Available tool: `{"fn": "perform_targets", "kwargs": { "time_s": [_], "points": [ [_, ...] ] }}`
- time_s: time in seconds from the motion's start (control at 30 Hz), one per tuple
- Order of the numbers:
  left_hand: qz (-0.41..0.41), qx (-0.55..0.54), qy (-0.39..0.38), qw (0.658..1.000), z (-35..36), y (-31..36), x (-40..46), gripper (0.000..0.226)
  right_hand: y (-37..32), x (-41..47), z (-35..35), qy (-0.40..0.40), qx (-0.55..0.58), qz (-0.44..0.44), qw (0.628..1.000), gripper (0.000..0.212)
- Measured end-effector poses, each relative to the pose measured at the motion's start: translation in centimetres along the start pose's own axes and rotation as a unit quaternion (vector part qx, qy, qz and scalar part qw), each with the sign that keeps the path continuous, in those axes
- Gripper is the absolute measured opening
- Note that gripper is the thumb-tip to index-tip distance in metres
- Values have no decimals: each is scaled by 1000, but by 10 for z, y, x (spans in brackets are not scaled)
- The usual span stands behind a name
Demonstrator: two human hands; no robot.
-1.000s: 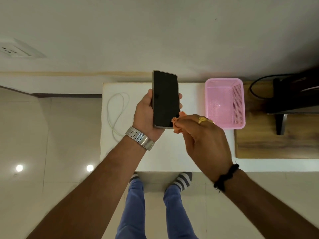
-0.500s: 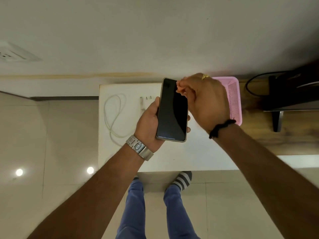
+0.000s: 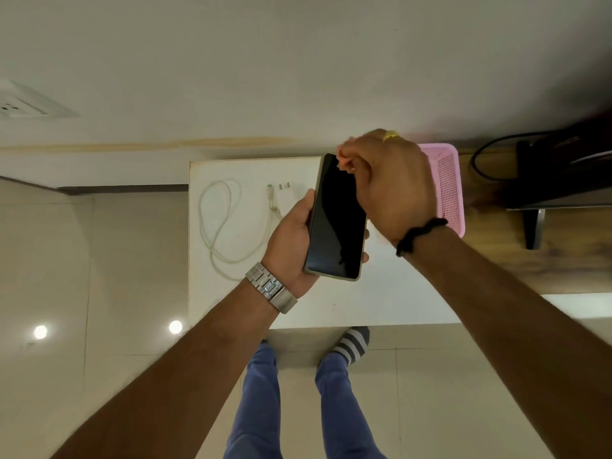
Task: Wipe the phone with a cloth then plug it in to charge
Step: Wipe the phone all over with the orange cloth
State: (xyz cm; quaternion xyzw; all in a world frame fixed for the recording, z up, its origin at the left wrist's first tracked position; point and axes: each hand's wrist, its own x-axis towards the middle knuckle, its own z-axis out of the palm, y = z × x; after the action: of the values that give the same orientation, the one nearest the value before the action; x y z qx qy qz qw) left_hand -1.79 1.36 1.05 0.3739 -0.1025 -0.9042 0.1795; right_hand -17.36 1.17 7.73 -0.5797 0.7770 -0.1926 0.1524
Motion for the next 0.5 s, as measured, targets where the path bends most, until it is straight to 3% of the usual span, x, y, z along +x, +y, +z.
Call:
{"fn": "perform_targets", "kwargs": {
  "time_s": [0.13,0.33,0.5],
  "points": [
    [21,-22,35,999,2,-4,4,55,-29,4,7,-31,37,-59,997,29],
    [20,-1,-18,1000,-7,9,2,62,4,0,-7,-18,-1,-3,1000,22],
    [45,-37,37,998,6,6,11,45,-30,-10,1,-28,18,-26,999,30]
  ]
}}
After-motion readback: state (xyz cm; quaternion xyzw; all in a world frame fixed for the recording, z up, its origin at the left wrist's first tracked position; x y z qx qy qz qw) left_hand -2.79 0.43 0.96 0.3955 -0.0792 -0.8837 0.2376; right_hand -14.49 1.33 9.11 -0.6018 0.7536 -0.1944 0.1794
